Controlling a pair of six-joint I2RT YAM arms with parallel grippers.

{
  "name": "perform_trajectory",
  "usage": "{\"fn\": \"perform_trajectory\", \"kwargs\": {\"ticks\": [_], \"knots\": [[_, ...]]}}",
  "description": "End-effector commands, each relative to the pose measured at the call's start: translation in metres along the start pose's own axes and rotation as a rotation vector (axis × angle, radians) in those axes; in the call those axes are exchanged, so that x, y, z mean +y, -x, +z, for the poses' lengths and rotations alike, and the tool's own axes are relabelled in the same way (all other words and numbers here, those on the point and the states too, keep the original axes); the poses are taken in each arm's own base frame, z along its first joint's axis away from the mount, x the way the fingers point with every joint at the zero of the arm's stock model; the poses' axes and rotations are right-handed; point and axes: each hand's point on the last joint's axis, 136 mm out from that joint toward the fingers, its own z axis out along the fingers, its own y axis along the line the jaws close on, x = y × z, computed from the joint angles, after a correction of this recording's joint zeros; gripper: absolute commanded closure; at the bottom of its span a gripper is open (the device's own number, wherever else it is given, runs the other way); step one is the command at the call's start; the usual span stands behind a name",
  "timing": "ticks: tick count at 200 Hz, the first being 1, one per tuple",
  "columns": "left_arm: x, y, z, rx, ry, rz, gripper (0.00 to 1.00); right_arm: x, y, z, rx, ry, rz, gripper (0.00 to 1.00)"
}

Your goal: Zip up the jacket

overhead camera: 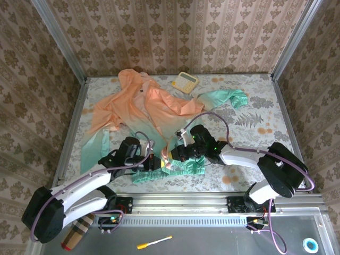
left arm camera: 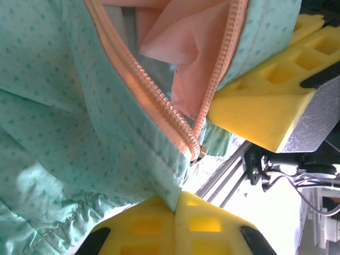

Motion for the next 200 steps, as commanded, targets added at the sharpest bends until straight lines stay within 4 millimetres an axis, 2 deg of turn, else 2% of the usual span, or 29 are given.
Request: {"fn": "perform_trajectory", "kwargs": {"ticks": [1,52,83,87,113,136,153,171,200], "knots": [[0.006,-0.031,0.0,0.168,0.054,0.005,1.0,0.0,0.023,-0.011,-0.048,-0.026,-0.016,1.0],[-0.006,-0.036,0.001,0.26,0.062,0.01,1.0,-0.001,0.022,-0.014,-0.003,-0.042,-0.071,1.0],[-0.012,-0.026,-0.002,0.256,0.035,-0.008,1.0,0.003,0.019,-0.025,-0.036,-0.052,-0.156,0.72],[-0.012,-0.025,-0.002,0.257,0.029,-0.013,1.0,0.011,0.023,-0.032,-0.06,-0.046,-0.19,0.68],[-0.016,-0.019,-0.006,0.274,0.003,-0.026,1.0,0.017,0.015,-0.049,-0.057,-0.119,-0.351,0.59],[-0.019,-0.015,-0.009,0.288,-0.006,-0.025,1.0,0.023,0.004,-0.056,-0.057,-0.156,-0.51,0.57],[-0.022,-0.013,-0.009,0.303,-0.022,-0.027,1.0,0.028,-0.004,-0.057,-0.061,-0.167,-0.609,0.62],[-0.02,-0.013,-0.008,0.319,-0.02,-0.032,1.0,0.033,-0.015,-0.053,-0.047,-0.175,-0.696,0.67],[-0.019,-0.012,-0.008,0.319,-0.023,-0.04,1.0,0.034,-0.036,-0.039,-0.01,-0.25,-0.912,0.67]]}}
